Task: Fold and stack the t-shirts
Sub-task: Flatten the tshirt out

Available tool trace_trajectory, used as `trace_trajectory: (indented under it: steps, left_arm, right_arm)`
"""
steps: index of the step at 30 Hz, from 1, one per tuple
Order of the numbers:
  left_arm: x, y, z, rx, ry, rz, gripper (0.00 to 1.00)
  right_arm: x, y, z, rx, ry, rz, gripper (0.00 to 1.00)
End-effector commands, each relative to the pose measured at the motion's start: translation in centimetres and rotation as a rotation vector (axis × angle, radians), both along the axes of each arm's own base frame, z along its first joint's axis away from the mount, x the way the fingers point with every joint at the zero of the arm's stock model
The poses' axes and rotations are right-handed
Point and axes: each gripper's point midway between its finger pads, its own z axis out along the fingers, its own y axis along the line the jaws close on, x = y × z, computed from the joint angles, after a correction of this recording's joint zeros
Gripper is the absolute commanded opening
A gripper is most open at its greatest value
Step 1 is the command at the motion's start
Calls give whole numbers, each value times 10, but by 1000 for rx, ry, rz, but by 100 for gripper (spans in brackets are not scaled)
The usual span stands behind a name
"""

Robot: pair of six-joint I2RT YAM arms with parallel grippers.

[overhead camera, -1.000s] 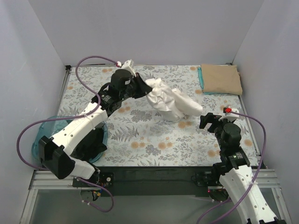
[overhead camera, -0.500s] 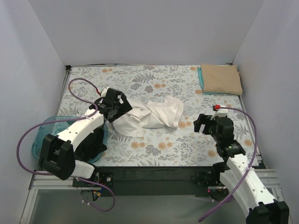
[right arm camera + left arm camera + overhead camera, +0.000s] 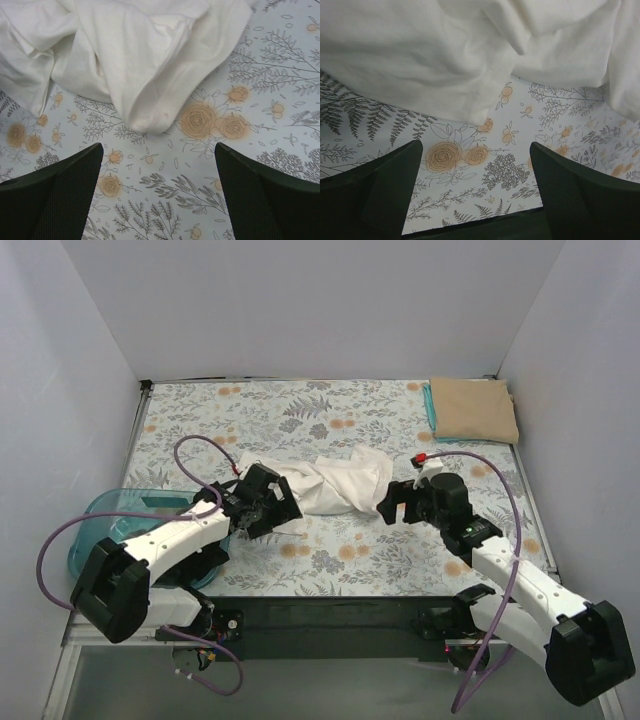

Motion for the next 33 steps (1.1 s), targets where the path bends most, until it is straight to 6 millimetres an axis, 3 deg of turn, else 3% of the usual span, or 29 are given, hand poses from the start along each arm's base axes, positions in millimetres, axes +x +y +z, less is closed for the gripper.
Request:
trace_trajectory:
  steps: [1, 3, 7, 15, 17, 19, 22, 25, 26, 27, 33]
  left_arm:
    - [-6, -15, -1, -30, 1, -27, 88]
    - [-6, -21, -3, -23, 3, -38, 86]
    - [-5, -42, -4, 4, -7, -88, 81]
    - [-10, -47, -42, 174, 74, -88, 69]
    - [-10, -40, -47, 229, 101, -46, 61]
    - [-14, -31, -60, 306, 142, -24, 47]
    - [-12, -26, -70, 362, 161, 9, 42]
    - [-13, -21, -78, 401, 182, 29, 21]
    - [-10, -16, -77, 426, 169, 49, 6]
    - [-11, -11, -77, 445, 173, 72, 0]
    - [3, 0, -54, 479, 72, 113, 0]
  right_arm:
    - [22, 30, 38, 79, -94, 32, 98]
    - [30, 36, 46, 83, -106, 20, 98]
    - [47, 44, 37, 76, -46, -12, 98]
    - [75, 47, 32, 49, -18, -85, 97]
    - [82, 49, 29, 36, -12, -95, 96]
    - [87, 48, 23, 17, 1, -105, 95]
    - [95, 52, 19, -2, 5, -103, 94]
    - [102, 56, 13, -21, 17, -92, 90]
    - [104, 56, 11, -30, 19, -89, 88]
    - [107, 58, 11, -33, 17, -88, 86]
    - [109, 61, -5, -55, 62, -77, 55]
